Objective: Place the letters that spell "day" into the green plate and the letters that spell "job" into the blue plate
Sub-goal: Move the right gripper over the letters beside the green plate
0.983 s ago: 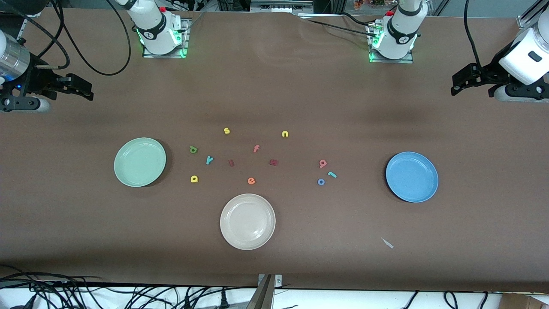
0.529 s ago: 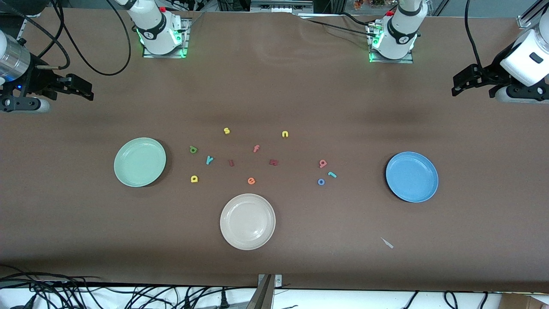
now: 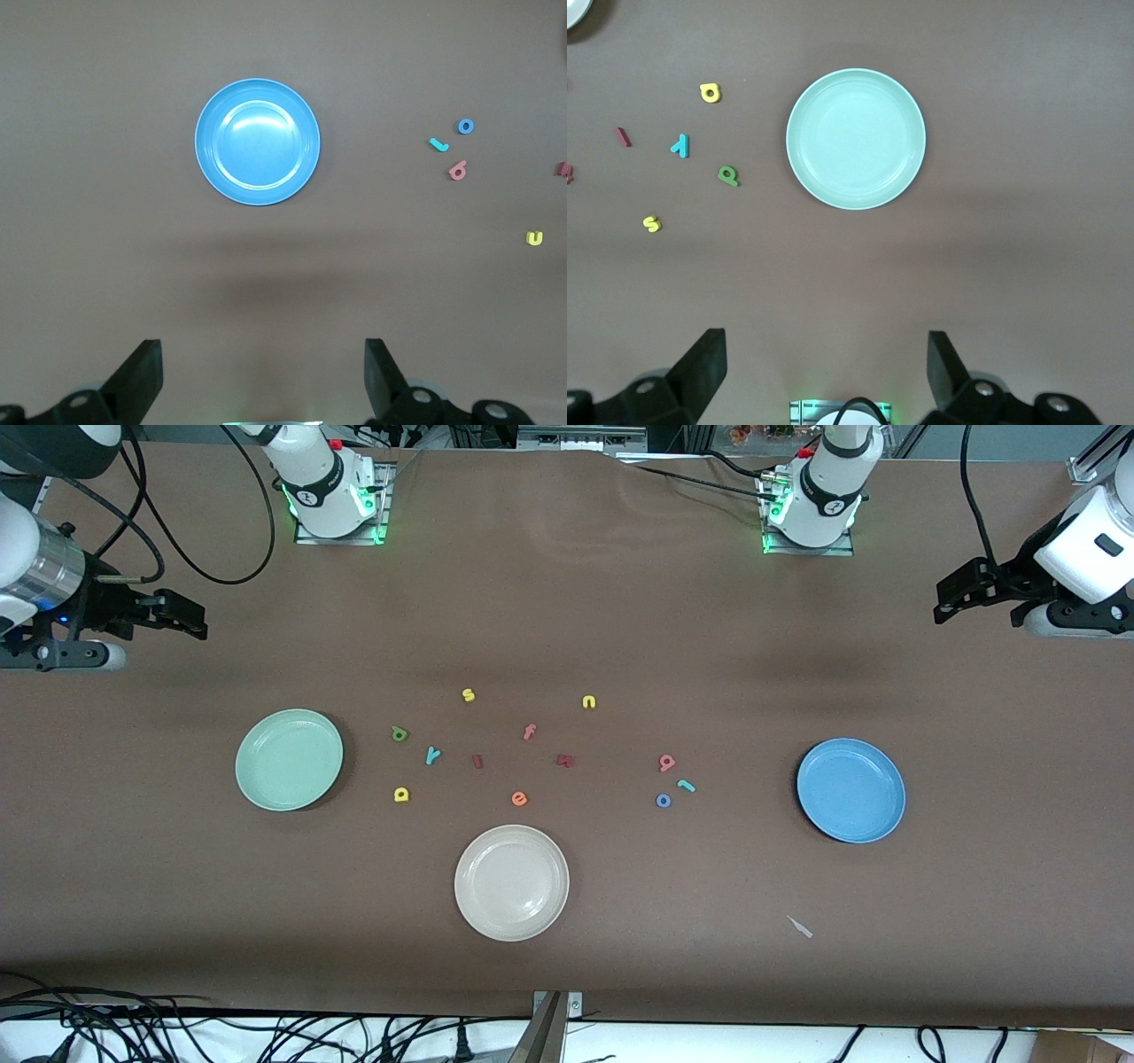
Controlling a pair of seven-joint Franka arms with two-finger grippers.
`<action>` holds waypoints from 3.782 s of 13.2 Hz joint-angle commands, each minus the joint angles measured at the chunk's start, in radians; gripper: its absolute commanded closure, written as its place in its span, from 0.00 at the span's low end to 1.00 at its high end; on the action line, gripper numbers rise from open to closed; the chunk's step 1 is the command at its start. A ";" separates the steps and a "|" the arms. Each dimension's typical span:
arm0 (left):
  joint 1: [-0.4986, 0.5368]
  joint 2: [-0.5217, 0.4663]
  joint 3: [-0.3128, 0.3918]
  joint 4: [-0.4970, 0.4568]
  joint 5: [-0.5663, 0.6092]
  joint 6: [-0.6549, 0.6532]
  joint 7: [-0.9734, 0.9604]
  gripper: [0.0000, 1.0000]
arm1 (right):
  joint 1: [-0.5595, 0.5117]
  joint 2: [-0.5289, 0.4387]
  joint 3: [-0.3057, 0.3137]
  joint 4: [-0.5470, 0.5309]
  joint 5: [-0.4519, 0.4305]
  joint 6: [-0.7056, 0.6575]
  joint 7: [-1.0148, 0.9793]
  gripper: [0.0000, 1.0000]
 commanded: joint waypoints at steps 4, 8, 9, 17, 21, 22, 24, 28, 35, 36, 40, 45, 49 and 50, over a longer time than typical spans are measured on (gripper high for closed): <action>0.003 0.014 -0.001 0.030 -0.008 -0.023 -0.010 0.00 | 0.025 0.030 0.000 0.012 0.021 -0.024 -0.004 0.00; 0.002 0.014 -0.001 0.030 -0.008 -0.023 -0.010 0.00 | 0.025 0.027 0.000 -0.008 0.042 -0.024 0.011 0.00; 0.000 0.014 -0.002 0.031 -0.008 -0.022 -0.010 0.00 | 0.025 0.027 0.000 -0.012 0.045 -0.019 0.012 0.00; -0.008 0.014 -0.005 0.031 -0.008 -0.023 -0.010 0.00 | 0.025 0.017 0.023 -0.080 0.056 0.060 0.017 0.00; -0.008 0.014 -0.005 0.031 -0.008 -0.023 -0.010 0.00 | 0.025 0.018 0.057 -0.106 0.056 0.090 0.078 0.00; -0.008 0.014 -0.005 0.031 -0.008 -0.025 -0.010 0.00 | 0.025 0.017 0.064 -0.117 0.055 0.109 0.092 0.00; -0.008 0.013 -0.005 0.031 -0.008 -0.025 -0.011 0.00 | 0.025 0.017 0.095 -0.147 0.055 0.152 0.118 0.00; -0.008 0.013 -0.004 0.031 -0.008 -0.025 -0.010 0.00 | 0.025 0.029 0.153 -0.238 0.055 0.295 0.190 0.00; -0.008 0.013 -0.004 0.031 -0.008 -0.025 -0.011 0.00 | 0.114 0.144 0.195 -0.259 0.049 0.459 0.468 0.00; -0.008 0.013 -0.004 0.031 -0.008 -0.025 -0.011 0.00 | 0.143 0.173 0.195 -0.259 0.044 0.497 0.520 0.00; -0.008 0.014 -0.004 0.031 -0.008 -0.025 -0.010 0.00 | 0.198 0.271 0.193 -0.253 0.015 0.610 0.672 0.00; -0.009 0.013 -0.007 0.031 -0.008 -0.025 -0.011 0.00 | 0.207 0.374 0.195 -0.233 -0.028 0.693 0.810 0.00; -0.009 0.013 -0.013 0.031 -0.008 -0.025 -0.011 0.00 | 0.220 0.454 0.192 -0.186 -0.047 0.696 0.838 0.00; -0.009 0.013 -0.013 0.031 -0.008 -0.025 -0.011 0.00 | 0.218 0.469 0.190 -0.177 -0.059 0.697 0.845 0.00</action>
